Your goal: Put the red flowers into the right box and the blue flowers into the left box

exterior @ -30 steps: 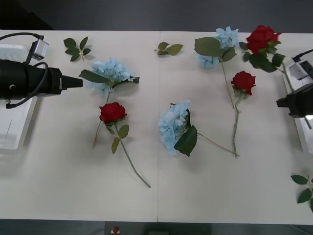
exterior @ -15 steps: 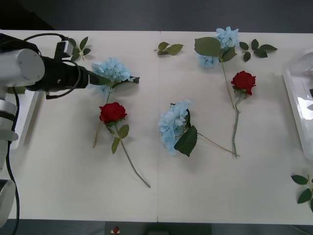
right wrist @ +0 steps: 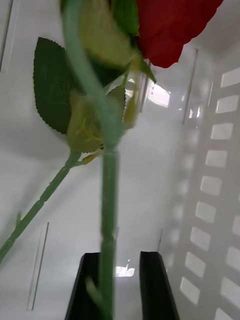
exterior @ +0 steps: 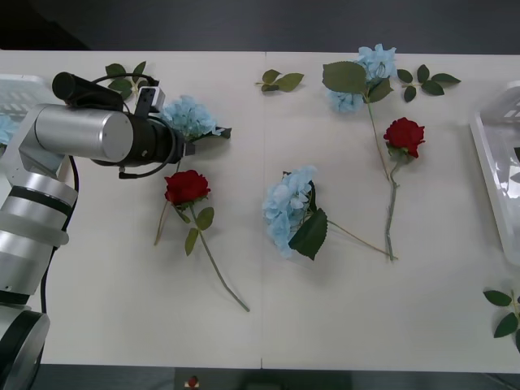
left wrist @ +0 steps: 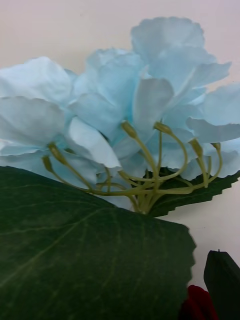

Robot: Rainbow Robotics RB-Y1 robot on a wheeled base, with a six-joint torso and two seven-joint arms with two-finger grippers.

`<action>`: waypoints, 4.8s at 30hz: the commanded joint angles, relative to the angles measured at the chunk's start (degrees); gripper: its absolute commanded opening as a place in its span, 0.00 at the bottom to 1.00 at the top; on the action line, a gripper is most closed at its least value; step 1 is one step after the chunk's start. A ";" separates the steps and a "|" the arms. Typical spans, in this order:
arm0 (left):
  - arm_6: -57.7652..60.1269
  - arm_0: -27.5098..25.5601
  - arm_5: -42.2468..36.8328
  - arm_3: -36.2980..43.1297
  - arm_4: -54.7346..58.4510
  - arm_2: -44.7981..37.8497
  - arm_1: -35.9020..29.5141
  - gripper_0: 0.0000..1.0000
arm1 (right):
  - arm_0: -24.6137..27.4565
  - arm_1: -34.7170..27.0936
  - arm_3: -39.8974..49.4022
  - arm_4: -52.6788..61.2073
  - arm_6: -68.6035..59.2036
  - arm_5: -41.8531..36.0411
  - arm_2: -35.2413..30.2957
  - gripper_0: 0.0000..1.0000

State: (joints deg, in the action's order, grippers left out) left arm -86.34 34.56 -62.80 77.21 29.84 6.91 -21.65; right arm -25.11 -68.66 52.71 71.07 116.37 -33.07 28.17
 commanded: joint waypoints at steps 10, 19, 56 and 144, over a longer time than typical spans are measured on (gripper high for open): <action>0.82 1.47 2.68 -2.68 -5.05 3.20 0.65 1.00 | -6.27 -1.57 3.45 2.23 -7.21 -10.61 1.72 0.74; 1.17 1.65 8.31 -6.20 -5.40 5.22 0.65 0.28 | -7.67 -1.74 21.30 5.75 -43.42 -19.40 1.80 0.74; -1.11 -4.95 -11.21 17.27 2.33 -22.38 -30.20 0.00 | -20.42 24.45 15.58 -24.84 -67.77 -26.43 9.28 0.80; 47.14 -19.10 -4.00 31.86 -24.83 17.53 -10.78 1.00 | -25.51 24.01 6.88 -15.34 -52.83 -19.40 14.46 0.70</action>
State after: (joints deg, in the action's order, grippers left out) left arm -37.63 16.15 -67.56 106.91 6.63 23.41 -31.87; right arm -48.89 -44.97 59.90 55.60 61.78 -53.07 41.13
